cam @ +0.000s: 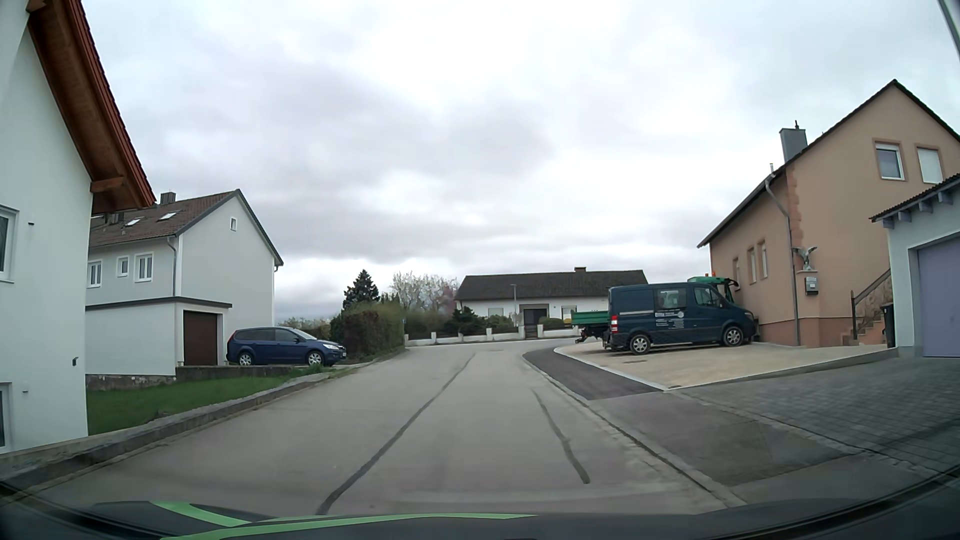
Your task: Follow the waypoints while adhering to traffic rules and regulations
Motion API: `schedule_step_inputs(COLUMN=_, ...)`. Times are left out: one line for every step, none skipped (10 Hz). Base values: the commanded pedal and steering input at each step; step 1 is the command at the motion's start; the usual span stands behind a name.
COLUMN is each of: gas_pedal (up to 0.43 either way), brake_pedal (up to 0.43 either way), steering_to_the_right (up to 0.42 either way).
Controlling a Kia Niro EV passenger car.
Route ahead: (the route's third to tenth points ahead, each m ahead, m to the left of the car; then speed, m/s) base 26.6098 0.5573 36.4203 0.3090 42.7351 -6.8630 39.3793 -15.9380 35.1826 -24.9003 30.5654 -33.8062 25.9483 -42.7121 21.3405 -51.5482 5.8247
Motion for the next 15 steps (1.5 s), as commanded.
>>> schedule_step_inputs(gas_pedal=0.209, brake_pedal=0.0, steering_to_the_right=-0.01)
schedule_step_inputs(gas_pedal=0.209, brake_pedal=0.0, steering_to_the_right=-0.009)
schedule_step_inputs(gas_pedal=0.209, brake_pedal=0.0, steering_to_the_right=-0.008)
schedule_step_inputs(gas_pedal=0.197, brake_pedal=0.0, steering_to_the_right=-0.007)
schedule_step_inputs(gas_pedal=0.197, brake_pedal=0.0, steering_to_the_right=-0.007)
schedule_step_inputs(gas_pedal=0.189, brake_pedal=0.0, steering_to_the_right=-0.007)
schedule_step_inputs(gas_pedal=0.157, brake_pedal=0.0, steering_to_the_right=-0.007)
schedule_step_inputs(gas_pedal=0.138, brake_pedal=0.0, steering_to_the_right=-0.007)
schedule_step_inputs(gas_pedal=0.13, brake_pedal=0.0, steering_to_the_right=-0.007)
schedule_step_inputs(gas_pedal=0.13, brake_pedal=0.0, steering_to_the_right=-0.007)
schedule_step_inputs(gas_pedal=0.098, brake_pedal=0.0, steering_to_the_right=-0.007)
schedule_step_inputs(gas_pedal=0.028, brake_pedal=0.0, steering_to_the_right=-0.007)
schedule_step_inputs(gas_pedal=0.0, brake_pedal=0.0, steering_to_the_right=-0.007)
schedule_step_inputs(gas_pedal=0.0, brake_pedal=0.0, steering_to_the_right=-0.007)
schedule_step_inputs(gas_pedal=0.0, brake_pedal=0.0, steering_to_the_right=-0.007)
